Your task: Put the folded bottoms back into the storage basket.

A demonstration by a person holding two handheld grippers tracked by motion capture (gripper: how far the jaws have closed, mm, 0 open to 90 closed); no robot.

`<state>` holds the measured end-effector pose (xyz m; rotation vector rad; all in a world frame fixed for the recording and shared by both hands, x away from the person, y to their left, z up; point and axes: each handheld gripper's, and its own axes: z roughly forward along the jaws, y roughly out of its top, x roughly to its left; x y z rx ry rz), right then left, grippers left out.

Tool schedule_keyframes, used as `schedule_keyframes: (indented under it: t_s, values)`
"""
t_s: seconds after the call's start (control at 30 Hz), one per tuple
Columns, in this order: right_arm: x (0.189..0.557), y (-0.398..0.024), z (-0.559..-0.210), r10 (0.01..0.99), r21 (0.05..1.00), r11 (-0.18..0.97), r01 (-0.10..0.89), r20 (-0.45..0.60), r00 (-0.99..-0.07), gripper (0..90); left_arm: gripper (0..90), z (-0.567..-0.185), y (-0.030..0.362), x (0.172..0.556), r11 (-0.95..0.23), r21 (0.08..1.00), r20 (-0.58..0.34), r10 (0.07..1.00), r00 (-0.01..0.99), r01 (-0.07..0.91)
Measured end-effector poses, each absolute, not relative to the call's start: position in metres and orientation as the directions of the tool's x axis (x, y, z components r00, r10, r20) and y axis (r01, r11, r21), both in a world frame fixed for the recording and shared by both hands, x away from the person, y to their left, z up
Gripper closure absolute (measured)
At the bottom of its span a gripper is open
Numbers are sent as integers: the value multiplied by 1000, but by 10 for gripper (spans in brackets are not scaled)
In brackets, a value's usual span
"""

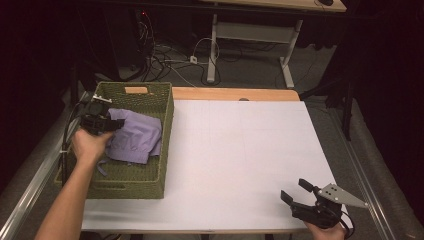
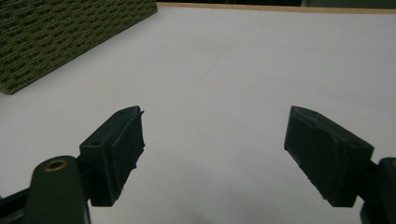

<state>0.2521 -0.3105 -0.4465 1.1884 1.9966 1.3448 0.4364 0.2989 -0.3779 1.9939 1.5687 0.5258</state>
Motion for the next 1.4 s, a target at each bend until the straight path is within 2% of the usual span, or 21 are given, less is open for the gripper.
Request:
schedule_keyframes:
  t_s: [0.3, 0.5, 0.67, 0.9, 1.03, 1.1, 1.23, 1.3, 1.4]
  values:
    - [252, -311, -446, 847, 902, 151, 404, 93, -523, 206, 476, -369, 303, 425, -179, 642, -32, 965, 259, 745]
    - [252, -311, -446, 848, 903, 149, 404, 94, -522, 206, 520, -376, 301, 419, -196, 606, -65, 954, 294, 771]
    - [252, -311, -446, 847, 902, 150, 405, 93, -523, 206, 519, -386, 295, 422, -237, 545, -60, 946, 319, 804]
    - [252, -311, -447, 848, 902, 147, 407, 97, -521, 206, 496, -400, 297, 442, -199, 477, -57, 965, 256, 856]
    - [253, -311, -447, 847, 902, 146, 406, 98, -522, 206, 495, -407, 298, 451, -158, 468, -91, 970, 226, 869]
    - [252, -311, -447, 848, 902, 144, 408, 100, -521, 206, 496, -412, 296, 456, -180, 437, -56, 972, 227, 881]
    - [252, -311, -446, 848, 902, 141, 407, 102, -520, 206, 501, -418, 293, 463, -180, 397, -63, 973, 222, 900]
    - [252, -312, -447, 847, 902, 141, 407, 103, -521, 206, 531, -421, 291, 466, -184, 381, -67, 972, 226, 906]
    - [252, -312, -447, 847, 902, 142, 407, 102, -522, 206, 704, -423, 290, 467, -197, 344, -92, 966, 242, 918]
